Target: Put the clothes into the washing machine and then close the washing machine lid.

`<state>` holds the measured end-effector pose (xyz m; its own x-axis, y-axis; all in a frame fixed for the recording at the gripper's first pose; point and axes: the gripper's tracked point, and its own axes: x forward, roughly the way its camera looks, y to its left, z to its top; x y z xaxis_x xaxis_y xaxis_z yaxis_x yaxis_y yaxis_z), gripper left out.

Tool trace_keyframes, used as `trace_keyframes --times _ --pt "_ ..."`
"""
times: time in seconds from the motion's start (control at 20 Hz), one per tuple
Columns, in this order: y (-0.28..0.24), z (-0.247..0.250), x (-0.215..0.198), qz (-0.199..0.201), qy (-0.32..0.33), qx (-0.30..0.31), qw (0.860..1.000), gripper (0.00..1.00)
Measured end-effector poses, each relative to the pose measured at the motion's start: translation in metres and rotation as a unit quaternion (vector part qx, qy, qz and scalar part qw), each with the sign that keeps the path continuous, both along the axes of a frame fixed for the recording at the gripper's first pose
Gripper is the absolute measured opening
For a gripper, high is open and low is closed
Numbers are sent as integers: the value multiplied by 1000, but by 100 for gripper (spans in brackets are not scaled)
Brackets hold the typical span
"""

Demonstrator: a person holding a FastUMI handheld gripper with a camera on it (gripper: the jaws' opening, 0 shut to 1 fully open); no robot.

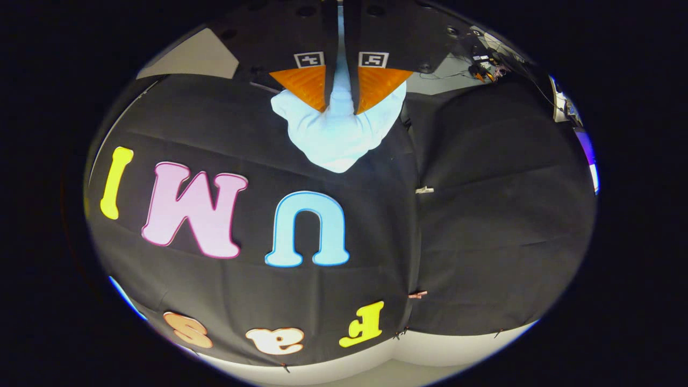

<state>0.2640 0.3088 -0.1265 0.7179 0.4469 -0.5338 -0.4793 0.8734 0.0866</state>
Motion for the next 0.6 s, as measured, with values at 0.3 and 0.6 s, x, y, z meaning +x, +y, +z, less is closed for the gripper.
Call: trace_keyframes --times 0.3,0.6 --pt "32 -83 6 24 54 -15 998 9" --pt "42 -154 2 60 77 -59 993 9"
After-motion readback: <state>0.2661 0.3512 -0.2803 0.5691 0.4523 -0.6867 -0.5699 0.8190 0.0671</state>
